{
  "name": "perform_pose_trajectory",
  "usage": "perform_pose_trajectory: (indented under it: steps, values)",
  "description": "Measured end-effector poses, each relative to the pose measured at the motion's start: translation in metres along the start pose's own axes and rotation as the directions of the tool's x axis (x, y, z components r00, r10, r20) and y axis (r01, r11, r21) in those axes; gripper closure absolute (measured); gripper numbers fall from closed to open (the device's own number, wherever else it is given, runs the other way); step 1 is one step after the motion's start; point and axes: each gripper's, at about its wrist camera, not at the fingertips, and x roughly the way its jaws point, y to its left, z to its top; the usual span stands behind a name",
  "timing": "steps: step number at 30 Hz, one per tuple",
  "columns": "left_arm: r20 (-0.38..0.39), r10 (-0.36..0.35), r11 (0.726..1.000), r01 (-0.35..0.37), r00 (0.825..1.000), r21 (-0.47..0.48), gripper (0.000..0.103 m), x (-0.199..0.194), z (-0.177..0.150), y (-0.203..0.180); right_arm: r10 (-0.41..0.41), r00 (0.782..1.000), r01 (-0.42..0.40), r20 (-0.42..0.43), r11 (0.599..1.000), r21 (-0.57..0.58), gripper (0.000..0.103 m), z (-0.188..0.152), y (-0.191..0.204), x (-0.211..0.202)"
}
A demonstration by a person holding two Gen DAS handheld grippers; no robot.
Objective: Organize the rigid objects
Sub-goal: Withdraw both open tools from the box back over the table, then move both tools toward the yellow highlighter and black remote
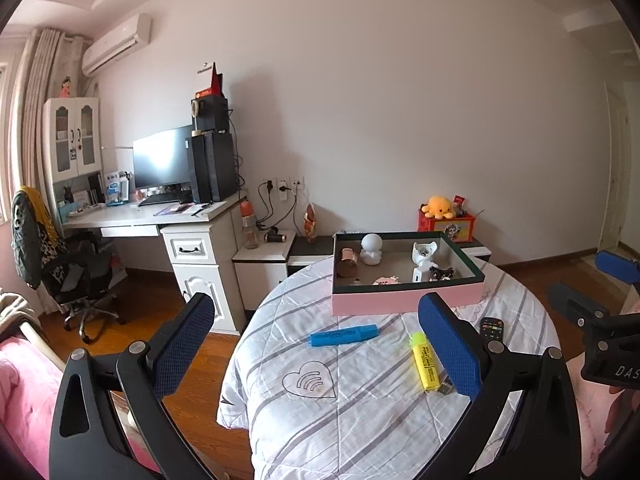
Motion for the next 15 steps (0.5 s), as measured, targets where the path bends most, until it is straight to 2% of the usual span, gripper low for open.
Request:
perform_pose_trajectory:
  steps: [9, 15]
  values:
    - [-0.029, -0.028, 0.999, 0.029, 0.999, 0.026, 0.000, 0.013, -0.005, -0.013, -0.009, 1.000, 0.009, -0.030, 1.000, 0.014, 0.000, -0.005, -0.007, 0.008]
    - [-0.111, -0.044, 0.998, 0.049, 0.993, 0.044, 0.000, 0.039, -0.022, -0.015, -0.019, 0.995, 0.024, -0.102, 0.998, 0.053, 0.000, -0.022, -0.020, 0.029]
